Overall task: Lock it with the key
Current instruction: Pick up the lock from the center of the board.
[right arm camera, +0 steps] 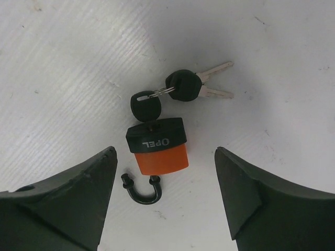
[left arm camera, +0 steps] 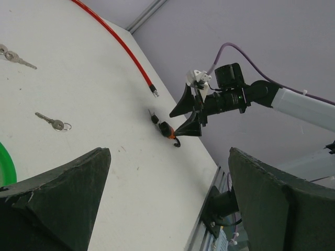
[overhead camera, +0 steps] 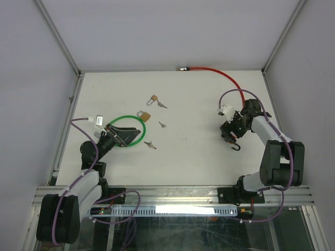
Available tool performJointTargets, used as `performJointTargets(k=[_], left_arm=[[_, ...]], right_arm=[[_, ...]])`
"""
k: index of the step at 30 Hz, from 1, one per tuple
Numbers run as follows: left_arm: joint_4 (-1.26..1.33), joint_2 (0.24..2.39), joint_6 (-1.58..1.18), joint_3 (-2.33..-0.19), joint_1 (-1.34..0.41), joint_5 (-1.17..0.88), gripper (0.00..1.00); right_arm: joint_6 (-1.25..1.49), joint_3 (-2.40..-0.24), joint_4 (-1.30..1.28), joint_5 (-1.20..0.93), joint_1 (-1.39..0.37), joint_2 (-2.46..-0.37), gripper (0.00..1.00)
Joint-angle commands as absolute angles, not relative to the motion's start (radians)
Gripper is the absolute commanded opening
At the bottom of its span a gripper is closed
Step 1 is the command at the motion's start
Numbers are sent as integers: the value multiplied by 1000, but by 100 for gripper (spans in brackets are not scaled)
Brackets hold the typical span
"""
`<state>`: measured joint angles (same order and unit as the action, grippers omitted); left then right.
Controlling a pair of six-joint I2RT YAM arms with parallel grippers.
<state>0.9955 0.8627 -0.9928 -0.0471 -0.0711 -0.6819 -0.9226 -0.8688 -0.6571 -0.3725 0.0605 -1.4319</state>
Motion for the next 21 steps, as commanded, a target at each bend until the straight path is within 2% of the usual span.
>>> performJointTargets(k=[1, 16, 21], left_arm=[[1019, 858, -967, -45, -73, -672, 99], [1015, 857, -960, -44, -73, -676, 99], [1009, 857, -959, -44, -73, -678, 99]], right_arm=[[-946, -868, -626, -320, 47, -1446, 79], [-957, -859, -607, -269, 3, -1532, 74], [-963, -863, -618, -276, 2, -1546, 67]])
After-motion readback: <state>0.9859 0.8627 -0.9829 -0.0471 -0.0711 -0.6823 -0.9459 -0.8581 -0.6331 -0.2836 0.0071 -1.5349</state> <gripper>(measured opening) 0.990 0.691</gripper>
